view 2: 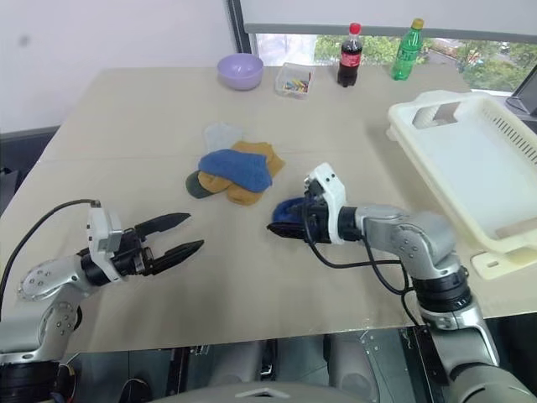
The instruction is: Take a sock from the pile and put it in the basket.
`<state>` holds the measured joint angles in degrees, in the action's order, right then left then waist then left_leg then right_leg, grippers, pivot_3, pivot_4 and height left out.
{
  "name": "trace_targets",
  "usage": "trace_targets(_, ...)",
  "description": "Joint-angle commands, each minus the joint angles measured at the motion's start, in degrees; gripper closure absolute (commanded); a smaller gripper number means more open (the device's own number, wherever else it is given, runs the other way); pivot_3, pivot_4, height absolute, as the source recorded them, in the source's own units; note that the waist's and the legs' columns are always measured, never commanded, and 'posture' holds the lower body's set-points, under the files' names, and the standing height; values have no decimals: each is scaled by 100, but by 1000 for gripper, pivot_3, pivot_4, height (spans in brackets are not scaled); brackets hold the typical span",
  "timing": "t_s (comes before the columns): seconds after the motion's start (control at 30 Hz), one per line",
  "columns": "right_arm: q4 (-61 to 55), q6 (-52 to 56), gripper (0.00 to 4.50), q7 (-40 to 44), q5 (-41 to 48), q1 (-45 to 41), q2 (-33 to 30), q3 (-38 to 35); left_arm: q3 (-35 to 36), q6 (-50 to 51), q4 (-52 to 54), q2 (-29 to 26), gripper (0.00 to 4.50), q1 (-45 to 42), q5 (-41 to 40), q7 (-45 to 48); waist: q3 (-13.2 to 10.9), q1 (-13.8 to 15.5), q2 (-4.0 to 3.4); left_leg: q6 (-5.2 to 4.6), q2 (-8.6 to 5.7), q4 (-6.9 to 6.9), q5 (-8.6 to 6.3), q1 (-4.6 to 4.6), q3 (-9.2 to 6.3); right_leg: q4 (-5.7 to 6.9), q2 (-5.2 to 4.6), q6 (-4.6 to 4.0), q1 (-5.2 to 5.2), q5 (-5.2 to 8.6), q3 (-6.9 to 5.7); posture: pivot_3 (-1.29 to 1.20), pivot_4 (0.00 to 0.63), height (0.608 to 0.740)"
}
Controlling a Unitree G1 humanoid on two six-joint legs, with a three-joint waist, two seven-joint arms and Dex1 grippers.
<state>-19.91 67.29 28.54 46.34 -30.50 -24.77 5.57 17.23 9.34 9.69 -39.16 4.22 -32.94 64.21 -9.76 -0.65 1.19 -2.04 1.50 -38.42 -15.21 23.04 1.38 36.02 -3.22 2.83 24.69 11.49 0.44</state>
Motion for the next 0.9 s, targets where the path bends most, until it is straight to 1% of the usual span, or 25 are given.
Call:
trace_targets(0.03,-545,-46,801,237,-5,373,-728,-476,-325,66,230,162,833,-248,-91,-32,0,40,-1,0,-2,0,0,2,-3,-1,-3,0,0,0,-3,0,150,740)
trace_targets(0.13,-842,-186,801,360,-146,834,-1251,-505,-747,162,296,439,833,-625,-16,-218,1,67,2,0,-11,0,0,5,-3,-5,-8,1,-2,0,-3,0,150,740)
trace_targets(0.23,-1055,-292,801,231,-321,1189,-1389,-450,-1175,179,175,785,833,-1102,166,-422,2,39,4,0,-12,-1,0,4,-3,-3,-5,2,-2,-1,-2,0,150,740)
trace_targets(0.3,-1080,-504,801,32,-670,1429,-1371,-328,-1471,156,-10,1098,833,-1494,287,-559,2,4,4,-1,-10,-1,0,-2,-1,2,2,2,-3,-1,6,0,150,740)
trace_targets(0.37,-1074,-692,801,-144,-942,1606,-1270,-239,-1764,107,-297,1459,833,-1929,449,-682,1,-16,5,-1,-9,-6,0,-9,-2,7,7,2,-10,-1,8,0,150,740)
trace_targets(0.43,-1108,-809,801,-295,-1127,1725,-1142,-126,-2015,89,-607,1792,833,-2315,611,-824,3,29,4,-1,-11,-9,1,-20,-1,9,9,3,-22,-1,8,0,150,740)
trace_targets(0.5,-1185,-867,801,-444,-1281,1817,-965,33,-2187,85,-872,2000,833,-2534,805,-920,4,8,4,-1,-11,-24,1,-10,-1,10,11,4,-24,-1,-1,0,150,740)
trace_targets(0.6,-1181,-1054,801,-913,-1723,1917,-551,358,-2429,248,-1330,2153,833,-2762,1123,-1138,5,-34,4,-1,-11,-24,0,-15,-3,13,14,5,-21,-1,18,0,150,740)
trace_targets(0.73,-1032,-1367,801,-1574,-2395,2055,-68,542,-2647,193,-1604,2224,833,-2765,1334,-1068,5,-15,4,-1,-10,-24,1,-18,-6,24,18,5,-18,-1,19,0,150,740)
trace_targets(0.8,-987,-1562,801,-1771,-2787,2125,-31,699,-2694,110,-1772,2259,833,-2773,1434,-1064,6,-6,4,-1,-10,-26,1,-17,-5,28,16,5,-16,-1,19,0,150,740)
trace_targets(0.9,-982,-1853,801,-2246,-2978,2341,508,466,-2727,55,-2026,2292,833,-2781,1526,-1036,7,-2,6,-1,-11,-35,1,-17,-4,30,14,5,-18,-1,22,0,150,740)
